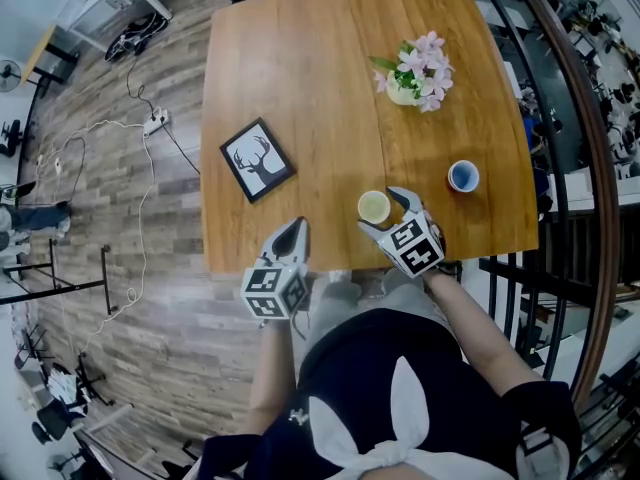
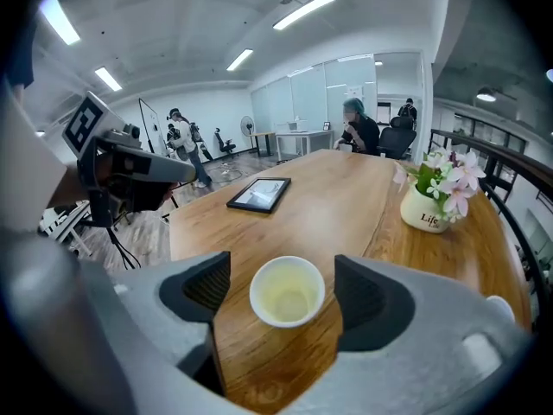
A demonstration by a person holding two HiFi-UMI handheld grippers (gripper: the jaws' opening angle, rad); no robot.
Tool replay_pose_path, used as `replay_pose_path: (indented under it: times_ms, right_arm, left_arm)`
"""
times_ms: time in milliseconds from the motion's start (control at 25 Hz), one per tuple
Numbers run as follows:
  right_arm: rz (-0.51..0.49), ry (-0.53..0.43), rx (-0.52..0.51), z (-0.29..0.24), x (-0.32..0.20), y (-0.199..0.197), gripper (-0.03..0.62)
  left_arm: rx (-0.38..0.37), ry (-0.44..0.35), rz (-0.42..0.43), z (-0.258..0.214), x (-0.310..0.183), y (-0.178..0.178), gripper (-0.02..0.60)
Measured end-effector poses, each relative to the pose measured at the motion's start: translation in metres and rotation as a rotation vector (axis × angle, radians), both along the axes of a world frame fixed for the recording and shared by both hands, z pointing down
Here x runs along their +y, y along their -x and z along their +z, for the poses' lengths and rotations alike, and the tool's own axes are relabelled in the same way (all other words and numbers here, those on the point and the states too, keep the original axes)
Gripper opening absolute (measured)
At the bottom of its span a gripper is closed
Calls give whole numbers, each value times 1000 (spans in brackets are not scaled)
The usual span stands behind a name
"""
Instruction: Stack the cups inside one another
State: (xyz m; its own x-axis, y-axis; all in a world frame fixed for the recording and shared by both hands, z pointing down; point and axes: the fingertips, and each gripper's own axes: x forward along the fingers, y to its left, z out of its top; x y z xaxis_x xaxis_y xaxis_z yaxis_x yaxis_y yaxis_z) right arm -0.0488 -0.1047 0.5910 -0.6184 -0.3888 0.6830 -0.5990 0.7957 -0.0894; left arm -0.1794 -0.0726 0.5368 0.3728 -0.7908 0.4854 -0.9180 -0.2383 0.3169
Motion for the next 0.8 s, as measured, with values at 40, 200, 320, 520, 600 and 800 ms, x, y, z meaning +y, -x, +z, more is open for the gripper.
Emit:
replay_pose_path:
  times_ms: [40, 200, 320, 520, 600, 800]
  right_arm:
    - [0, 5, 11, 3, 0, 0, 374]
    - [-10, 2, 54, 13, -3, 2, 376]
    - [-10, 14, 93, 23, -4, 1, 376]
    - [24, 23, 115, 35, -6, 2, 375]
    - [28, 23, 120, 38, -7, 2, 374]
    - [19, 27, 127, 44, -7, 2, 358]
  left_arm:
    - [0, 3, 0, 2, -1, 1, 17]
    - [3, 17, -1, 6, 0, 7, 17]
    - [6, 26, -1, 8, -1, 12, 17]
    - [8, 39, 7, 13, -3, 13, 17]
    - [11, 39, 17, 13, -5, 10, 17]
    - [10, 44, 34, 18, -7, 4, 17]
